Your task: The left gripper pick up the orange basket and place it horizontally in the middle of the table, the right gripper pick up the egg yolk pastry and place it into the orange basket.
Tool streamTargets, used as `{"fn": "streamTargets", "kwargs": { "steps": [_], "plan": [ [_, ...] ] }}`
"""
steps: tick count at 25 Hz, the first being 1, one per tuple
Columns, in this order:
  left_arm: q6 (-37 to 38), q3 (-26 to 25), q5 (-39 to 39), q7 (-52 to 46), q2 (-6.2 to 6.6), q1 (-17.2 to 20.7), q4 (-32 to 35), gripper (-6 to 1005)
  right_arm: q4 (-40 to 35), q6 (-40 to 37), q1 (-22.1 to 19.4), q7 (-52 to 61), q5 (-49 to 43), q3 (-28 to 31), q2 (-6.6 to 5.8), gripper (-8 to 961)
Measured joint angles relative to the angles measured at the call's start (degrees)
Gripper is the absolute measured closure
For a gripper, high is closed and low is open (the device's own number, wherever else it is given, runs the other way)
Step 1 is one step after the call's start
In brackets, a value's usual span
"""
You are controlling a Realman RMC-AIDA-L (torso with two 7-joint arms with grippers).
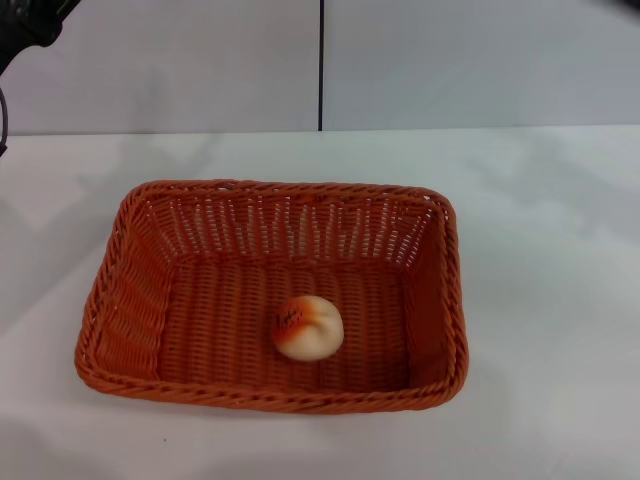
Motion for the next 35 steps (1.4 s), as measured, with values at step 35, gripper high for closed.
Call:
{"fn": "streamTargets", "kwargs": {
  "steps": [35],
  "plan": [
    [-1.41, -0.52, -21.28, 22.19, -0.24, 0.05, -14.34, 202, 35.32, -0.84, -1.42, -36.63, 49.27, 1.66, 0.01, 255]
  ]
}}
